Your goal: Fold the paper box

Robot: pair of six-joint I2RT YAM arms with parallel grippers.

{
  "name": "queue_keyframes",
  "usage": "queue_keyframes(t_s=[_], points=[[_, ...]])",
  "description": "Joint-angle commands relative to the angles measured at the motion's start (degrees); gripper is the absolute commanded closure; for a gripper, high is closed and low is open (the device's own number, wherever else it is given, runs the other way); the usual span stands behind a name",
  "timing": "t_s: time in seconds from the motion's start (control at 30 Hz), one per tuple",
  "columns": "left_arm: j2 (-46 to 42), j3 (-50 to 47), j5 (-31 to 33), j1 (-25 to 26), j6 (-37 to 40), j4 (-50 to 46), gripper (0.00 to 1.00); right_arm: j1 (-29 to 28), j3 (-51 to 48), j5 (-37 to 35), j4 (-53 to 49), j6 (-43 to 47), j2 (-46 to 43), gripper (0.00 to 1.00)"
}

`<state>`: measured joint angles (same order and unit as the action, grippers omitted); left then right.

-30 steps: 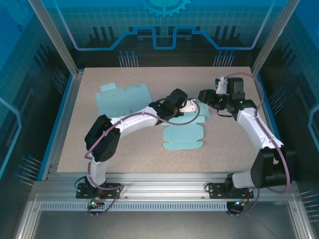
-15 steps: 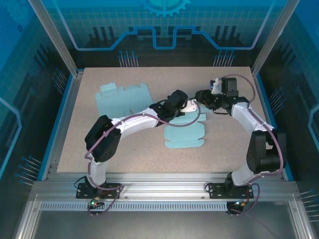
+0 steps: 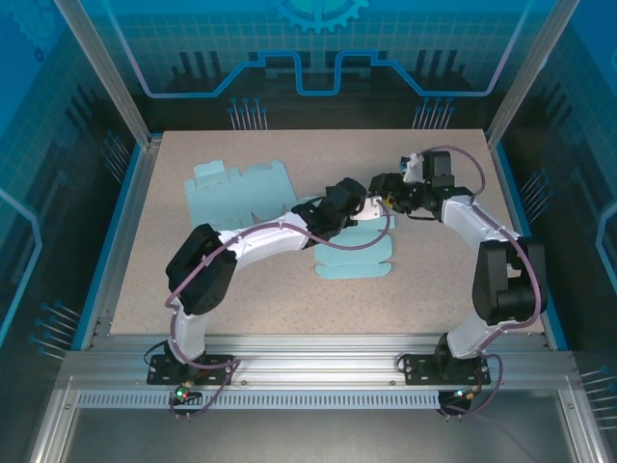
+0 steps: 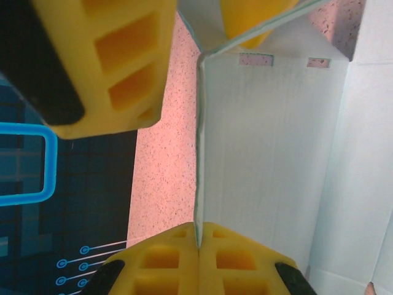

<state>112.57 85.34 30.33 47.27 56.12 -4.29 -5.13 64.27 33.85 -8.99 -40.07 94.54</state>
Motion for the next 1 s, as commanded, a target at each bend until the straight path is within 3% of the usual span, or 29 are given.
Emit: queue_keyframes(t_s=[0.0,0.17,0.27,0.53,0.8,0.97], points=[[0.62,2.77,-0.84,1.49,0.59,0.02,1.0,-1.98,2.15,0.48,-1.16,1.02,2.17,0.47],[0.72,3.25,-2.12,1.09,-0.02,-2.11,0.94,-2.06,2.07,-1.64,-2.76,2.84,2.55,0.64],[0.2,3.74,-4.26,0.4,-1.41,-4.73,0.91,-1.76,2.09,-1.77,-3.05,3.51,2.99,0.68],[-0.76,4.52,-7.82,-2.29,-3.16,-9.47,0.74,-1.12,2.87,-2.46,-4.54,4.76,3.45,0.67],[-2.06,4.37,-11.11,-5.77,-5.74,-13.99,0.67,-1.12,2.44,-2.44,-4.43,5.12,3.38,0.66],[-3.5,6.02,-16.67,-10.63,-12.8,-19.23,0.58,-1.39,3.96,-6.91,-9.35,11.76,2.09,0.58]])
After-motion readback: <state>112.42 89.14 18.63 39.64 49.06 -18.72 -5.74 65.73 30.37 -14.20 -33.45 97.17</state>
